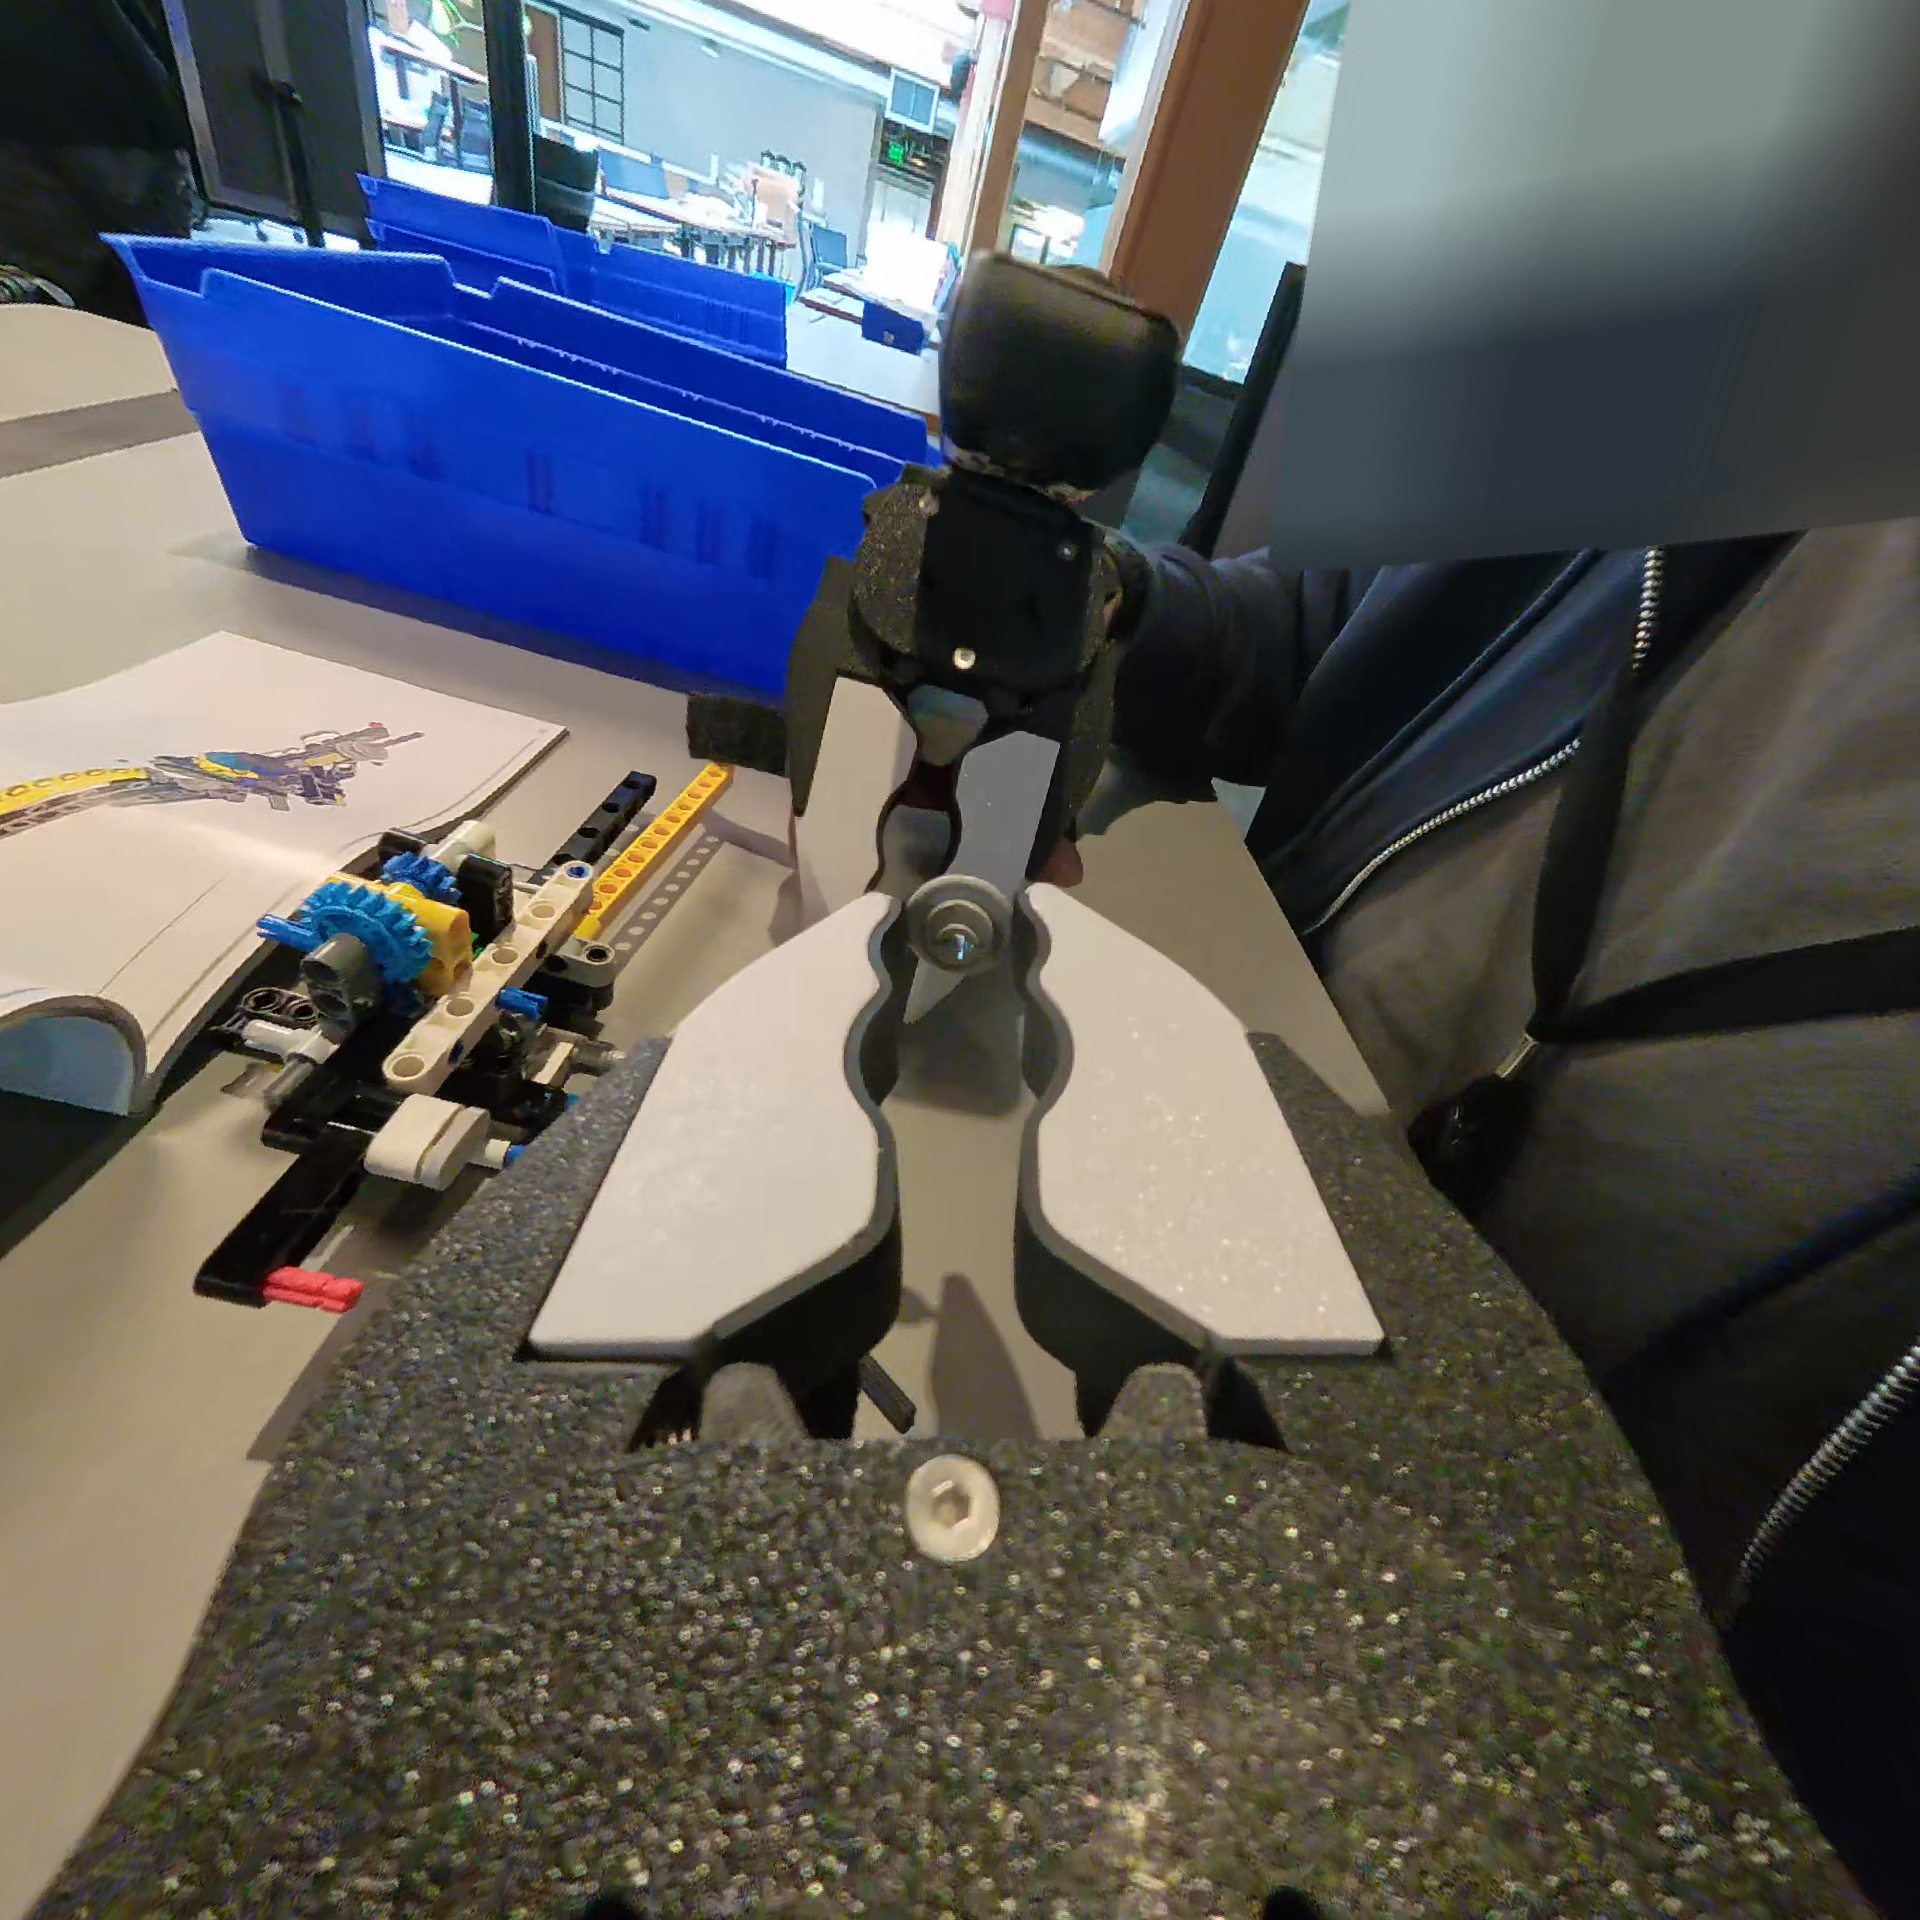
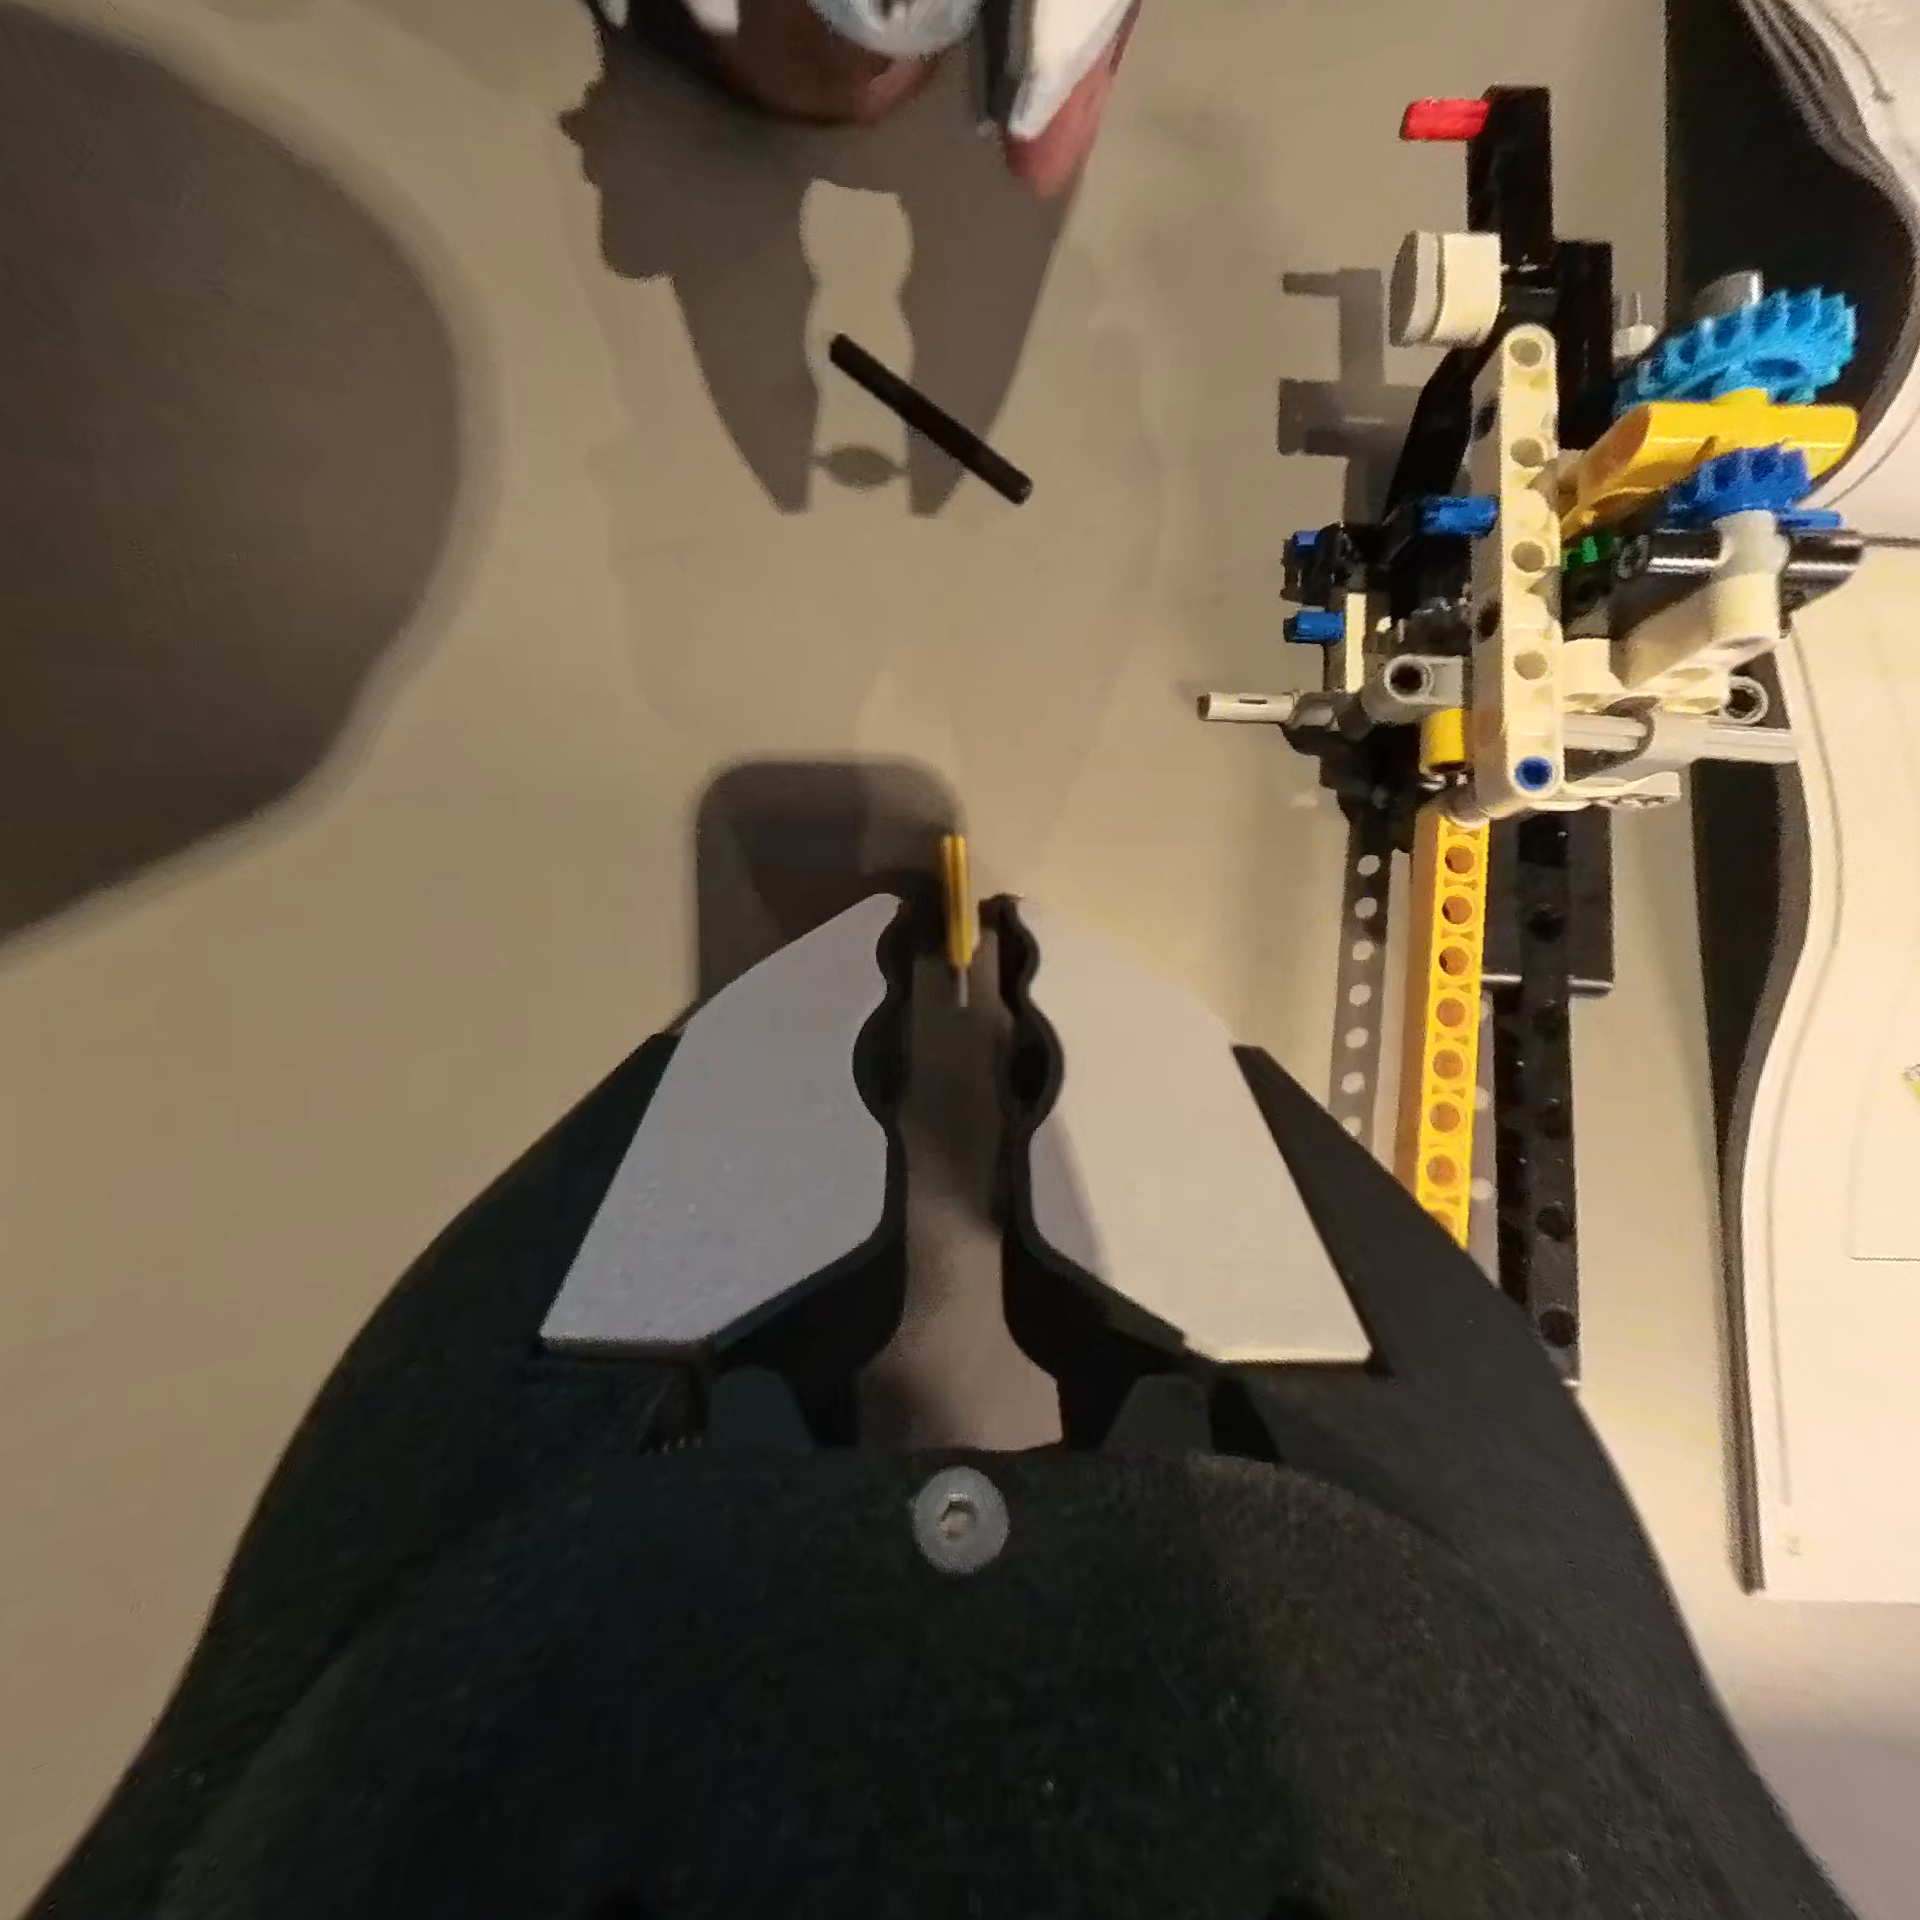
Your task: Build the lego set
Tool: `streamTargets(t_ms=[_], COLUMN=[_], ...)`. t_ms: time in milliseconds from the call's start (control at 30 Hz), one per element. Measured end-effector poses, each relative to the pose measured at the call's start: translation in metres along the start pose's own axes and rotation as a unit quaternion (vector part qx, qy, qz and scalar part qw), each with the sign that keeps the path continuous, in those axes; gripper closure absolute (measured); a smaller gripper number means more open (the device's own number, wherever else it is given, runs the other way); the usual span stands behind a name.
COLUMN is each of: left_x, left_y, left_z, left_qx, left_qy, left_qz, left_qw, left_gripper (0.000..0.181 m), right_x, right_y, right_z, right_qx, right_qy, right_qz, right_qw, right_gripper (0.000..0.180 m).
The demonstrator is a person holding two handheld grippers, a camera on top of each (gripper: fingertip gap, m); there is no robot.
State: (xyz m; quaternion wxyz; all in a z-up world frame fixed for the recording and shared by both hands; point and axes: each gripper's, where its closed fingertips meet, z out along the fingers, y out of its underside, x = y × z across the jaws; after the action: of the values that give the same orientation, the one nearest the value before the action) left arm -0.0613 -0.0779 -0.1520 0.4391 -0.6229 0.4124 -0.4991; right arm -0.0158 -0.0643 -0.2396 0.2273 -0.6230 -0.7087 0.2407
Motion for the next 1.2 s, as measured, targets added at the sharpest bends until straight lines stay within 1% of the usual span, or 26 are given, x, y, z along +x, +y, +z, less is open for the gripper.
streamTargets(t_ms=[200, 400, 500, 667, 800, 1000, 1200], left_x=[0.002, -0.002, -0.005, -0.011, -0.015, -0.019, -0.021], left_y=[0.004, -0.004, -0.008, -0.012, -0.015, -0.018, -0.020], left_z=[0.003, -0.003, -0.007, -0.011, -0.013, -0.015, -0.017], left_qx=[-0.013, 0.019, 0.032, 0.043, 0.054, 0.064, 0.075], left_qy=[-0.006, -0.017, -0.027, -0.045, -0.050, -0.053, -0.056], left_qz=[0.017, 0.017, 0.026, 0.042, 0.040, 0.034, 0.029], left_qw=[1.000, 1.000, 0.999, 0.997, 0.996, 0.996, 0.995], left_gripper=[0.161, 0.161, 0.161, 0.161, 0.161, 0.161, 0.161], right_x=[-0.001, -0.004, -0.002, 0.003, 0.003, 0.003, 0.004], right_y=[-0.002, -0.005, -0.013, -0.033, -0.043, -0.046, -0.045], right_z=[0.002, 0.004, 0.001, -0.012, -0.016, -0.018, -0.017], right_qx=[-0.005, 0.015, 0.046, 0.121, 0.166, 0.196, 0.194], right_qy=[0.007, 0.010, 0.021, 0.033, 0.025, 0.025, 0.021], right_qz=[0.006, -0.004, -0.006, 0.001, 0.015, 0.021, 0.024], right_qw=[1.000, 1.000, 0.999, 0.992, 0.986, 0.980, 0.980], right_gripper=[0.177, 0.176, 0.176, 0.176, 0.176, 0.176, 0.176])
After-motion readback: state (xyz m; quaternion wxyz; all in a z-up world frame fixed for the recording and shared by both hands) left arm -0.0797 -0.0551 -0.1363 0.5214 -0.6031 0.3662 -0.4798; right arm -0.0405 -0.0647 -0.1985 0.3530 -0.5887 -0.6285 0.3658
